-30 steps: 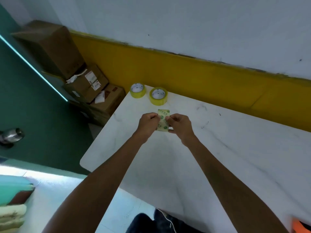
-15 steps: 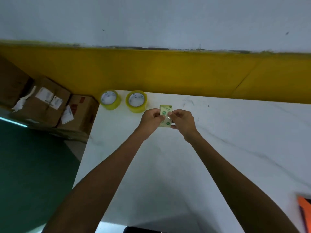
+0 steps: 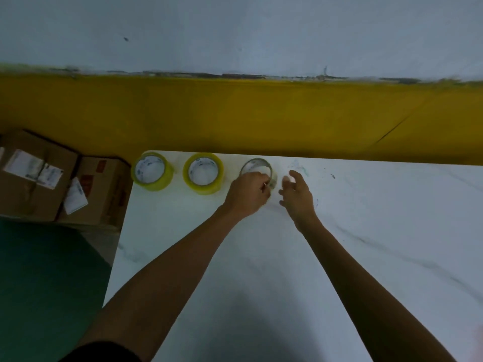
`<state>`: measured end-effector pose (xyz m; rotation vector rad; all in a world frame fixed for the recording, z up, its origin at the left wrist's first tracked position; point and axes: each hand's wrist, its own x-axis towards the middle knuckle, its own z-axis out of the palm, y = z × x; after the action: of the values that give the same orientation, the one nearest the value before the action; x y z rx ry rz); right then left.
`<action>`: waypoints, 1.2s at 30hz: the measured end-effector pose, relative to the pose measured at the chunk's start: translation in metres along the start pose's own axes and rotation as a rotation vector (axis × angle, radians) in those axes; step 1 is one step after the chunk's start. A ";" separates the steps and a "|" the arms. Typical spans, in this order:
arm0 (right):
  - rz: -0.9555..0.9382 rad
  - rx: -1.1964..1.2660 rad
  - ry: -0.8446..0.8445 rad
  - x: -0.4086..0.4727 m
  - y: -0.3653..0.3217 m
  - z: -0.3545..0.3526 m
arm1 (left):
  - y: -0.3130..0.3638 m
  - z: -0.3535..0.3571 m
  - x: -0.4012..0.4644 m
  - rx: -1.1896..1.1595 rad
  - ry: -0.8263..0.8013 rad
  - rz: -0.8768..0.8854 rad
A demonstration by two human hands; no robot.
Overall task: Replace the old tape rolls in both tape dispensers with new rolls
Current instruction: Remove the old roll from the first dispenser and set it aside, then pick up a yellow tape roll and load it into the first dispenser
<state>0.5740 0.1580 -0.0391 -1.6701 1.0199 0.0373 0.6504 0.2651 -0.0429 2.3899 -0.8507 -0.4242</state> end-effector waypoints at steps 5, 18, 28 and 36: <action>0.042 0.154 0.070 0.009 0.014 -0.005 | 0.000 0.027 0.011 0.183 -0.150 0.085; 0.118 0.263 0.067 0.009 0.019 0.005 | -0.008 0.008 0.008 0.220 0.086 0.170; 0.159 0.377 0.128 0.000 0.026 0.004 | -0.098 -0.031 -0.028 0.447 0.066 -0.080; 0.191 0.341 0.139 -0.007 0.039 0.004 | -0.087 -0.038 -0.027 0.656 -0.160 -0.172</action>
<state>0.5469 0.1655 -0.0676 -1.2765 1.2151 -0.1229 0.6889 0.3533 -0.0625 3.0828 -0.9675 -0.4583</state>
